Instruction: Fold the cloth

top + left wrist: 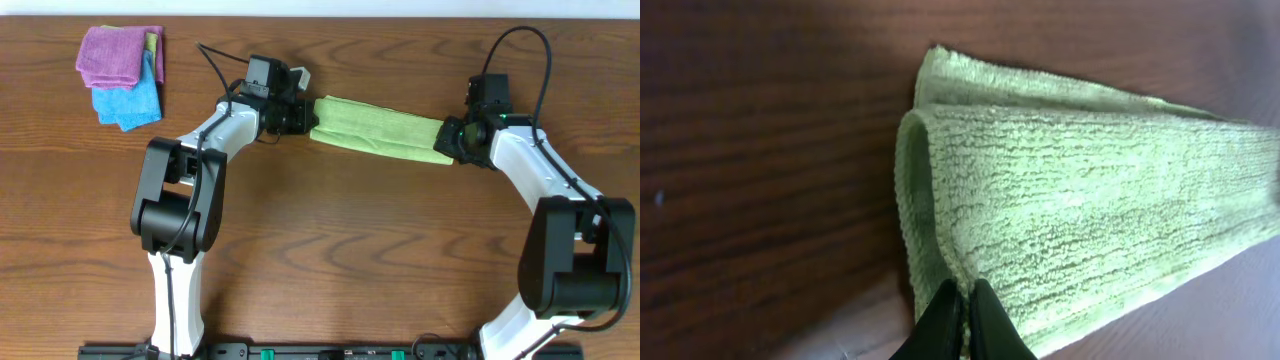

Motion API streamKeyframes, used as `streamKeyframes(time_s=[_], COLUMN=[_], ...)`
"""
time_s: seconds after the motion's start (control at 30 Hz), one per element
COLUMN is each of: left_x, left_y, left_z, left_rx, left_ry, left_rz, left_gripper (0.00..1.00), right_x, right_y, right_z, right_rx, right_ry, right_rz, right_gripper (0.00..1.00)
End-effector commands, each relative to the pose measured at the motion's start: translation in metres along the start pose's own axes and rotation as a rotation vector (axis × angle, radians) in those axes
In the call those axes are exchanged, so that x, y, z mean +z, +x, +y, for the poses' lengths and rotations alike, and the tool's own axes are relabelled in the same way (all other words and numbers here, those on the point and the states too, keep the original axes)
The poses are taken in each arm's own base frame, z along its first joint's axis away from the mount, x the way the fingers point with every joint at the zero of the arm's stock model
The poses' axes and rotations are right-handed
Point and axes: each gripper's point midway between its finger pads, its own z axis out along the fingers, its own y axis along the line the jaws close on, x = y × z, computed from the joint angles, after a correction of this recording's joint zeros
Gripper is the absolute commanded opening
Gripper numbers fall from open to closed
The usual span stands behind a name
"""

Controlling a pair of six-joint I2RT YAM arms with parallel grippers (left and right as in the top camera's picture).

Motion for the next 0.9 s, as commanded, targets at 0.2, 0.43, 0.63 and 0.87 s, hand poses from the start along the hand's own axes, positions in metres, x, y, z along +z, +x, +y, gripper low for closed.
streamKeyframes(time_s=[0.2, 0.43, 0.63, 0.87], left_x=[0.000, 0.000, -0.007, -0.043], left_y=[-0.009, -0.011, -0.016, -0.047], left_z=[0.002, 0.002, -0.003, -0.030], left_rx=[0.026, 0.031, 0.023, 0.144], left_ry=[0.000, 0.003, 0.033, 0.034], left_rz=[-0.018, -0.029, -0.022, -0.035], left_gripper=[0.06, 0.34, 0.62, 0.59], right_x=[0.006, 0.006, -0.007, -0.062], right_y=[-0.007, 0.001, 0.001, -0.032], right_z=[-0.009, -0.010, -0.011, -0.007], right_rx=[0.006, 0.004, -0.052, -0.092], right_ry=[0.058, 0.067, 0.081, 0.114], right_rz=[-0.022, 0.008, 0.031, -0.071], right_gripper=[0.02, 0.57, 0.82, 0.84])
